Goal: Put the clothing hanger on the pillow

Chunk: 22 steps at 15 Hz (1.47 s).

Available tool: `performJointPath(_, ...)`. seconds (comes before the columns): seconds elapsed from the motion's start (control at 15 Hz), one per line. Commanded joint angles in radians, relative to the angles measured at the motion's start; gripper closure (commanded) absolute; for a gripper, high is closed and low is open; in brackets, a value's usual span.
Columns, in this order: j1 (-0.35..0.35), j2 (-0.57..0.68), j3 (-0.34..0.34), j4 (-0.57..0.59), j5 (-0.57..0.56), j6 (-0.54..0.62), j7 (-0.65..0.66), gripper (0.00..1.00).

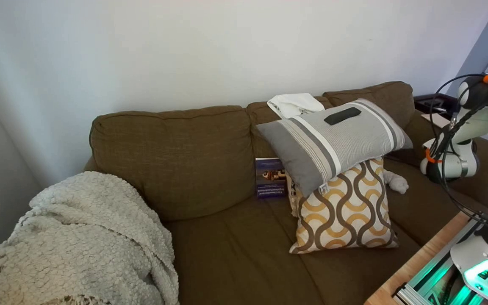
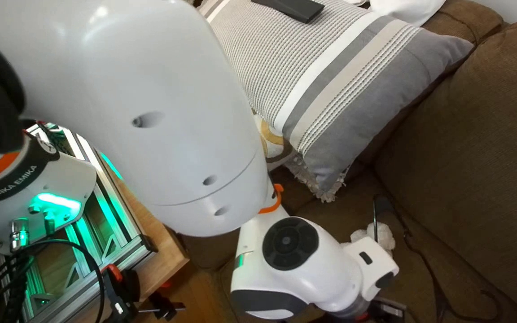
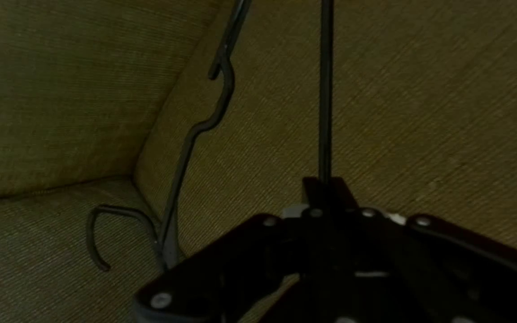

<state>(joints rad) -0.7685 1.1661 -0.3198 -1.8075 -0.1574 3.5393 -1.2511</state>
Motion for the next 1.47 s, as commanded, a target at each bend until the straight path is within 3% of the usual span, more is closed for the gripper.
performJointPath(0.0,0.067,-0.057,-0.034,-0.249,0.013,0.2,0.186,0.98)
performJointPath(0.27,0.142,-0.091,-0.077,-0.469,0.056,0.491,0.385,0.98)
performJointPath(0.53,0.215,-0.133,-0.139,-0.615,0.15,0.717,0.556,0.98)
performJointPath(0.8,0.318,-0.236,-0.211,-0.686,0.293,0.693,0.693,0.98)
performJointPath(1.0,0.41,-0.329,-0.265,-0.704,0.442,0.595,0.741,0.98)
performJointPath(1.2,0.542,-0.357,-0.32,-0.687,0.612,0.554,0.711,0.98)
performJointPath(1.4,0.679,-0.364,-0.361,-0.696,0.699,0.583,0.64,0.98)
